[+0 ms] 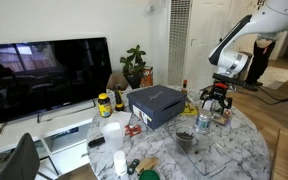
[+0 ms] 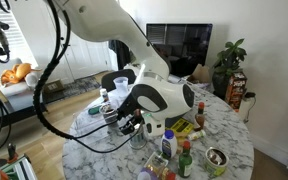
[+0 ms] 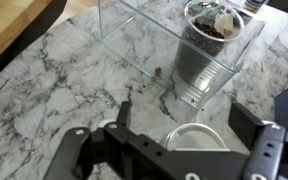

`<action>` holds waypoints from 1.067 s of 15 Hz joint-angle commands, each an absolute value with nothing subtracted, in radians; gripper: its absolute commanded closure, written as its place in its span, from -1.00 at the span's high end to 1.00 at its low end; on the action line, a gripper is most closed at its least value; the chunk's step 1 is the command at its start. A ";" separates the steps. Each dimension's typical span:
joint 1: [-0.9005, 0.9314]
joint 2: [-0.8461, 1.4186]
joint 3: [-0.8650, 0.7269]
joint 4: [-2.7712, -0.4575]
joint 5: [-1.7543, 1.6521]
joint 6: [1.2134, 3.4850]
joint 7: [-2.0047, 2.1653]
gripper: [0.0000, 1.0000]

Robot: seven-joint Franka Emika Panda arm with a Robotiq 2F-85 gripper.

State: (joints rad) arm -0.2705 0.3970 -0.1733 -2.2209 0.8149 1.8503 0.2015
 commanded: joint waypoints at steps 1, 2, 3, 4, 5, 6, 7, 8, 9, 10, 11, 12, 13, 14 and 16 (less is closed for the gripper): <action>-0.283 0.542 -0.180 -2.116 0.843 1.749 0.207 1.00; -0.288 0.571 -0.181 -2.095 0.852 1.732 0.209 1.00; -0.292 0.595 -0.183 -2.078 0.863 1.721 0.212 1.00; -0.299 0.616 -0.183 -2.060 0.876 1.704 0.209 1.00; -0.304 0.635 -0.184 -2.045 0.889 1.695 0.206 1.00; -0.309 0.651 -0.186 -2.028 0.902 1.665 0.204 1.00; -0.311 0.661 -0.190 -2.014 0.913 1.648 0.203 1.00; -0.314 0.673 -0.193 -2.002 0.922 1.638 0.203 1.00; -0.321 0.683 -0.193 -1.989 0.934 1.623 0.197 1.00; -0.326 0.690 -0.194 -1.980 0.947 1.609 0.191 1.00; -0.333 0.694 -0.196 -1.971 0.961 1.595 0.185 1.00; -0.332 0.699 -0.202 -1.967 0.974 1.603 0.191 1.00; -0.337 0.705 -0.204 -1.958 0.992 1.601 0.191 1.00; -0.341 0.710 -0.207 -1.952 1.013 1.603 0.190 1.00; -0.346 0.717 -0.215 -1.945 1.045 1.612 0.189 1.00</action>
